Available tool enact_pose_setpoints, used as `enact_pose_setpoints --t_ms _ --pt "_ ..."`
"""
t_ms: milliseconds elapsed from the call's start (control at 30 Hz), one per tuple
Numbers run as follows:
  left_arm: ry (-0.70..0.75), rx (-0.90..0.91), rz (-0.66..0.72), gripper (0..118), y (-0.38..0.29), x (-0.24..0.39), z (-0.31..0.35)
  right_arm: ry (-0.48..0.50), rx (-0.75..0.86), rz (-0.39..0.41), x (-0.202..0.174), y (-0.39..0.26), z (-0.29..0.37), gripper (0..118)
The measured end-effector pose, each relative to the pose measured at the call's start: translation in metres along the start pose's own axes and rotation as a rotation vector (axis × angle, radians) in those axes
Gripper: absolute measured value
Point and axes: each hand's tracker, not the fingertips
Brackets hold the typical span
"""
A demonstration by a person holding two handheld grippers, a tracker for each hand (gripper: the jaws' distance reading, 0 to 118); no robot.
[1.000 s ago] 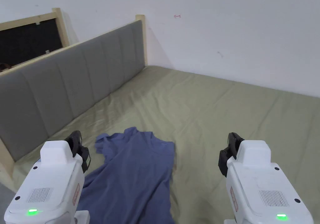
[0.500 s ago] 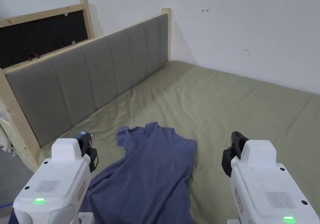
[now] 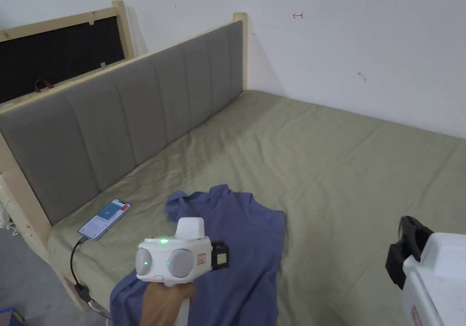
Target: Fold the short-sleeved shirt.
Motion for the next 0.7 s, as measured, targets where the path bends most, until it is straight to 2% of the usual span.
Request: enact_pose_setpoints --t_ms 33,67,167,300,367,400,467,533,600,700 --pt "0.014 -0.043 0.017 115 -0.001 0.003 -0.013 -0.01 -0.006 0.0 0.004 -0.002 -0.001 0" --pt "0.028 -0.086 0.019 116 -0.001 0.006 -0.026 -0.02 -0.013 0.002 0.009 -0.004 -0.001 0" --pt "0.032 -0.141 0.014 116 -0.007 0.01 -0.059 -0.051 -0.034 0.002 0.022 -0.012 -0.004 0" --pt "0.108 -0.222 0.022 109 -0.017 0.013 -0.1 -0.087 -0.065 0.001 0.039 -0.021 -0.005 0" --pt "0.11 -0.249 0.019 82 -0.024 0.016 -0.113 -0.104 -0.079 0.002 0.047 -0.025 -0.005 0" --pt "0.13 -0.271 -0.005 72 -0.029 0.019 -0.116 -0.112 -0.087 0.0 0.052 -0.027 -0.004 0" --pt "0.154 -0.215 -0.062 69 -0.032 0.026 -0.109 -0.126 -0.1 -0.003 0.059 -0.03 -0.003 0" --pt "0.127 -0.205 -0.073 42 -0.029 0.029 -0.103 -0.137 -0.106 -0.008 0.065 -0.033 -0.002 0" --pt "0.161 -0.185 -0.12 6 -0.031 0.03 -0.098 -0.146 -0.11 -0.015 0.07 -0.033 0.0 0" --pt "0.078 -0.196 -0.059 1 -0.024 0.015 -0.085 -0.156 -0.101 -0.033 0.075 -0.03 0.005 0"
